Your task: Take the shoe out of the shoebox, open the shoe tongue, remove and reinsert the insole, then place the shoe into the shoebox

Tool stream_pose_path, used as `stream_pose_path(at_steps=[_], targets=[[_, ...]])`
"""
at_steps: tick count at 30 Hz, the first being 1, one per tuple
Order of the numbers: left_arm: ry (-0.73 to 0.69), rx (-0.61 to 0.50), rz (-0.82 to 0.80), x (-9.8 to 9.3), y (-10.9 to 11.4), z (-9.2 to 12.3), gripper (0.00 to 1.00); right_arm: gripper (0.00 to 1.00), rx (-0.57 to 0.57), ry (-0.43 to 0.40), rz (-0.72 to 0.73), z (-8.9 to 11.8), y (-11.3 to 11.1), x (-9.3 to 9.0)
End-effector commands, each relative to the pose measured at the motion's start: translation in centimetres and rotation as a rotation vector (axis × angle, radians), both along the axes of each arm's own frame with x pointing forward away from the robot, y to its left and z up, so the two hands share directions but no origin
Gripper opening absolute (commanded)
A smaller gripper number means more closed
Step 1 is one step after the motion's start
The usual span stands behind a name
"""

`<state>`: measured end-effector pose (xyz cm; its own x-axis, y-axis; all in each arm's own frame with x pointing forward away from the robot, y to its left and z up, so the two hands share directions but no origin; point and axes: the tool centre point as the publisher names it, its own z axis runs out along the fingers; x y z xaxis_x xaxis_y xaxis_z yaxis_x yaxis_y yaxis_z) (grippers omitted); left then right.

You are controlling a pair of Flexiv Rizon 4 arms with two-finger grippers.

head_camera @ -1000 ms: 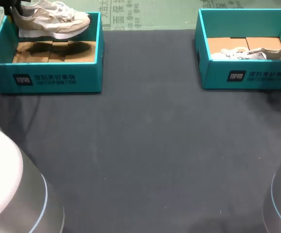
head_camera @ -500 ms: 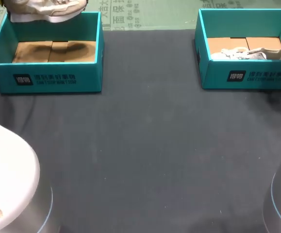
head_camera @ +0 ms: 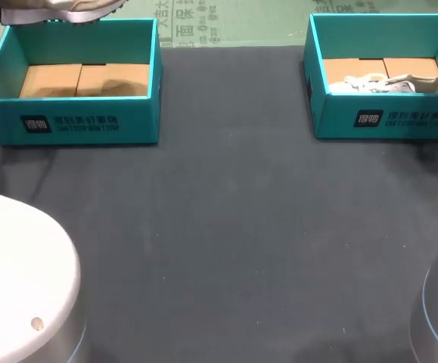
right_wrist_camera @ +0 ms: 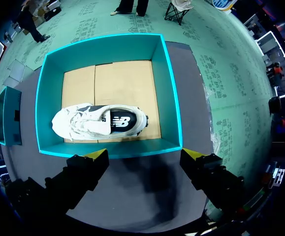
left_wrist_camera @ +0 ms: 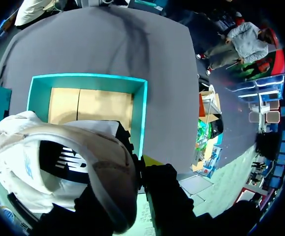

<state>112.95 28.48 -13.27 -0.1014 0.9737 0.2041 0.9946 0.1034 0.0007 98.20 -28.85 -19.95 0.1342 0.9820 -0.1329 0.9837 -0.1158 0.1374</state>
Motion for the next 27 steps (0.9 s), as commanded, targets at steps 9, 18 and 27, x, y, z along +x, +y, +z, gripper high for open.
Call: stream_pose_path(at_steps=[9,18,27], targets=[[-0.324,0.038,-0.023,-16.7,-2.2,4.8,0.00,1.00,-0.001,-0.001,0.000,0.0,0.0,-0.1],[-0.357,0.040,-0.027,-21.9,-3.3,5.7,0.00,1.00,-0.001,-0.001,0.000,0.0,0.0,-0.1],[-0.357,0.040,-0.027,-21.9,-3.3,5.7,0.00,1.00,-0.001,-0.001,0.000,0.0,0.0,-0.1]])
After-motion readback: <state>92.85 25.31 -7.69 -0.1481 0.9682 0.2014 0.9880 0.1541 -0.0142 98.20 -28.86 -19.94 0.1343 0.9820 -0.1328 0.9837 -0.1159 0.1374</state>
